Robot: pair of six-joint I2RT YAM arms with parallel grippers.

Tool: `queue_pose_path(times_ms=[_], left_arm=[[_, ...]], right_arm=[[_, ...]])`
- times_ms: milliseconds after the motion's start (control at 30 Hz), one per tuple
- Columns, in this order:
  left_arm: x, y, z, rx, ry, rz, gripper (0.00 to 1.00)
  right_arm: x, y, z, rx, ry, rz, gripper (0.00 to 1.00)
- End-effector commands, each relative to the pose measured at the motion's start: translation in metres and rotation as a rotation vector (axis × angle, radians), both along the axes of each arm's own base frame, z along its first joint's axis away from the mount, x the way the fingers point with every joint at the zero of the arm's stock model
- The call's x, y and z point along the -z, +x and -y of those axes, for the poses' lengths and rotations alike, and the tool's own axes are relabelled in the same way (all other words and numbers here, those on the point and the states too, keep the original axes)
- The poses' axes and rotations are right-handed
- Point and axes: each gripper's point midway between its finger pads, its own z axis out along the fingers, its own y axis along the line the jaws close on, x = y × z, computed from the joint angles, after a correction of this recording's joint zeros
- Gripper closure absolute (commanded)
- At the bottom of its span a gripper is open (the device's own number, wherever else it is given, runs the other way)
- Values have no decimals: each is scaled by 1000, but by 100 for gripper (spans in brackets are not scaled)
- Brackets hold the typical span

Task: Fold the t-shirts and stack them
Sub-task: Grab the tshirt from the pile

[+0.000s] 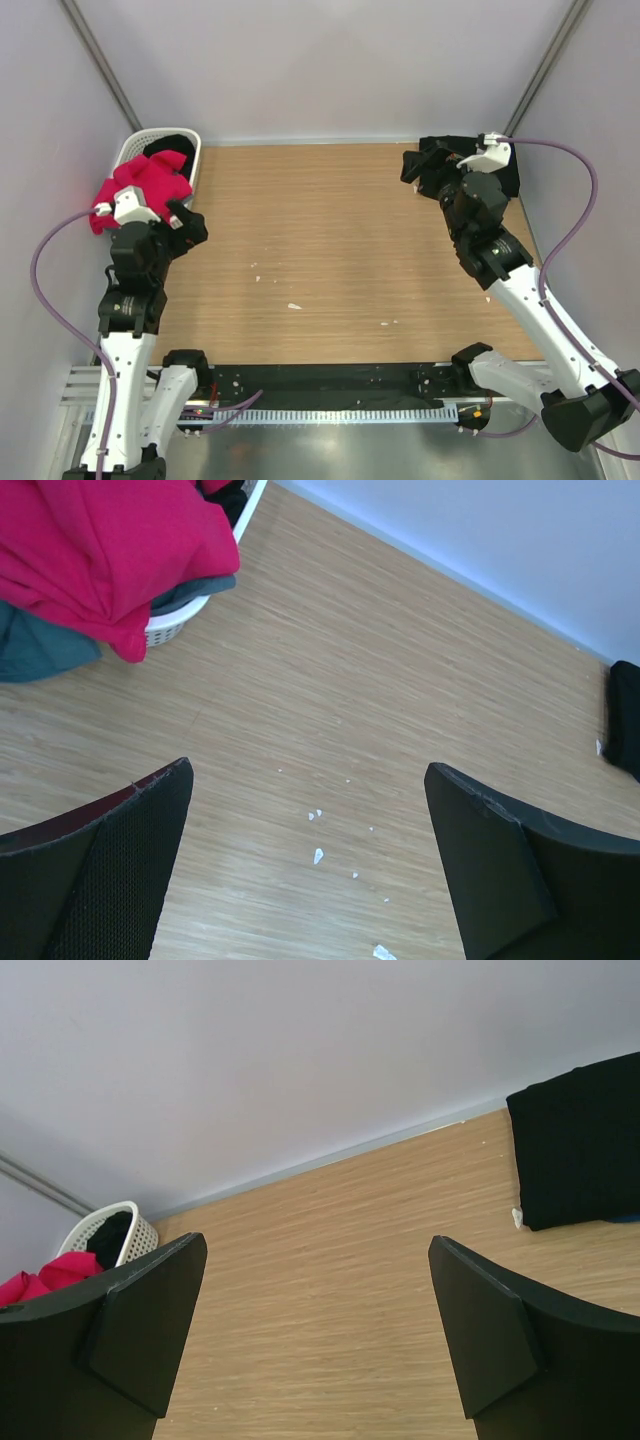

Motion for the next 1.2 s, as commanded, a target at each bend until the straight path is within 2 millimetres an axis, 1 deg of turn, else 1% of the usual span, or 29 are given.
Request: queue_pose_path(times_ms=[0, 133, 167, 200, 267, 300, 333, 367, 400, 433, 467, 500, 533, 567, 600, 633, 667, 700, 733, 767, 833, 867, 900, 933, 967, 1000, 1033, 1067, 1167], left_arm=[[-17, -2, -9, -45, 8, 67, 0], [-13, 0, -7, -33, 13, 82, 0], [-11, 2, -7, -37, 8, 76, 0], [-5, 8, -8, -41, 6, 46, 0], [-12, 17, -1, -13, -16, 32, 0], [-3, 28, 1, -5, -25, -30, 1], [-24, 34, 2, -4, -38, -4, 2], [-28, 38, 4, -7, -61, -24, 3], [-30, 47, 6, -3, -73, -43, 4], [-39, 62, 8, 3, -80, -59, 7], [-32, 69, 7, -6, -84, -105, 9], [-30, 76, 2, -34, -77, -128, 11], [-17, 91, -4, -67, -63, -183, 15], [-26, 97, -28, -162, -34, -178, 15], [-28, 104, -37, -204, -19, -182, 15], [-14, 116, -47, -244, -6, -228, 17], [-22, 121, -66, -315, 5, -217, 18], [-17, 126, -74, -345, -4, -231, 18], [-12, 130, -82, -370, -13, -242, 18], [2, 135, -103, -426, -28, -275, 18], [18, 138, -118, -476, -97, -283, 20], [22, 142, -140, -515, -132, -256, 20], [37, 142, -144, -512, -158, -265, 21], [40, 142, -155, -531, -180, -248, 22], [34, 151, -162, -529, -171, -192, 23], [47, 151, -163, -528, -163, -201, 24], [49, 153, -166, -530, -149, -188, 28], [45, 159, -170, -520, -123, -145, 29], [56, 168, -176, -496, -59, -116, 29]], right_arm=[[-16, 1, 1, 9, 9, 38, 1], [0, 3, -2, -3, -15, 9, 1], [0, 2, -2, -8, -28, 13, 0], [1, 2, -2, -14, -39, 13, 1], [-2, -1, -1, -19, -62, 24, 0], [-4, -2, 1, -15, -65, 30, 0], [-5, -4, 1, -17, -65, 33, 0], [-7, -6, 2, -17, -62, 40, 0], [-1, -7, 1, -26, -66, 32, 0], [-1, -8, 0, -29, -59, 36, 0], [2, -9, -1, -38, -56, 36, 0], [11, -10, -3, -51, -53, 25, 0], [14, -11, -6, -72, -51, 28, 0], [11, -11, -9, -82, -42, 48, 0], [16, -11, -11, -93, -49, 43, 0], [19, -11, -12, -103, -58, 34, 0], [20, -10, -12, -102, -66, 23, 0], [14, -9, -12, -98, -66, 30, 0], [27, -8, -12, -97, -90, -21, 0], [29, -6, -13, -102, -95, -30, 0], [32, -3, -19, -122, -95, -38, 0], [33, -4, -25, -157, -94, -38, 0], [32, -4, -28, -174, -92, -31, 0], [30, -4, -32, -191, -89, -24, 0], [31, -4, -34, -203, -84, -27, 0], [29, -4, -39, -227, -80, -22, 0], [29, -4, -40, -237, -84, -21, 0], [29, -5, -42, -246, -96, -19, 0], [23, -7, -38, -234, -94, -3, 0]])
